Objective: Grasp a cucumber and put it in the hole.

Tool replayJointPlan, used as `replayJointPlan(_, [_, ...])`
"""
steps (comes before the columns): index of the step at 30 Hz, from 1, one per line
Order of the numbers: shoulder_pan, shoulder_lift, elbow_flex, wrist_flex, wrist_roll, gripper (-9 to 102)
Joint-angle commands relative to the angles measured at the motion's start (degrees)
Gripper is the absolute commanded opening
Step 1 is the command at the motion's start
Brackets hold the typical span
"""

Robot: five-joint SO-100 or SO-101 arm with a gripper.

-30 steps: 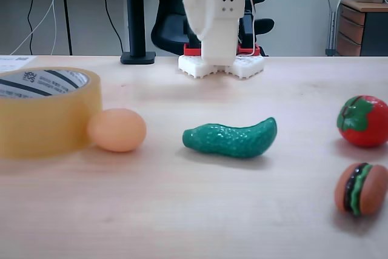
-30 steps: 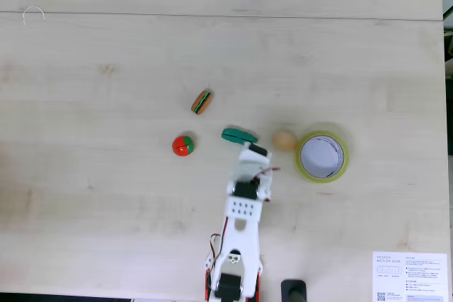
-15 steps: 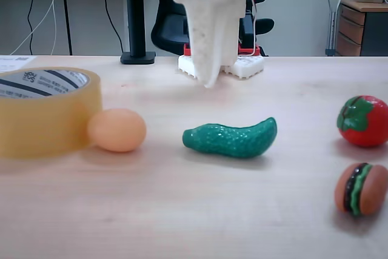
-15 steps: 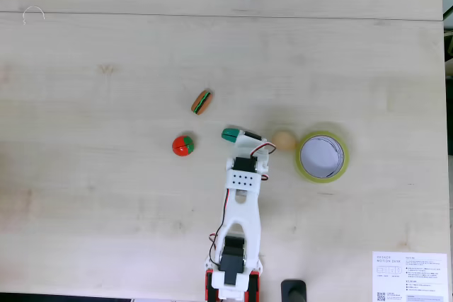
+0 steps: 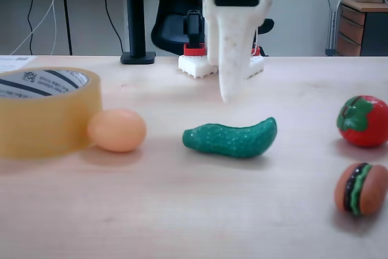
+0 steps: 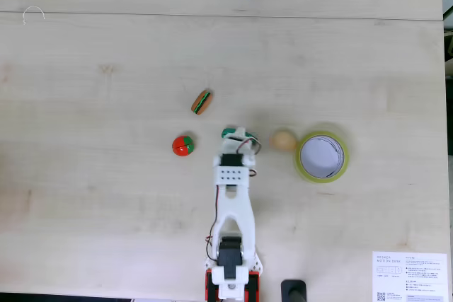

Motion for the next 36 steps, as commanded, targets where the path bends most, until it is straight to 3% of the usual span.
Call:
replayJointPlan(1, [-0.7,-1.3,-4.4,0.8,0.9,33])
replayJointPlan(10, [-0.7,-8.5,-9.5,-1.1,0.9,40])
replayJointPlan(36, [3.1,-24.3,-18.9,-1.1,1.7,31])
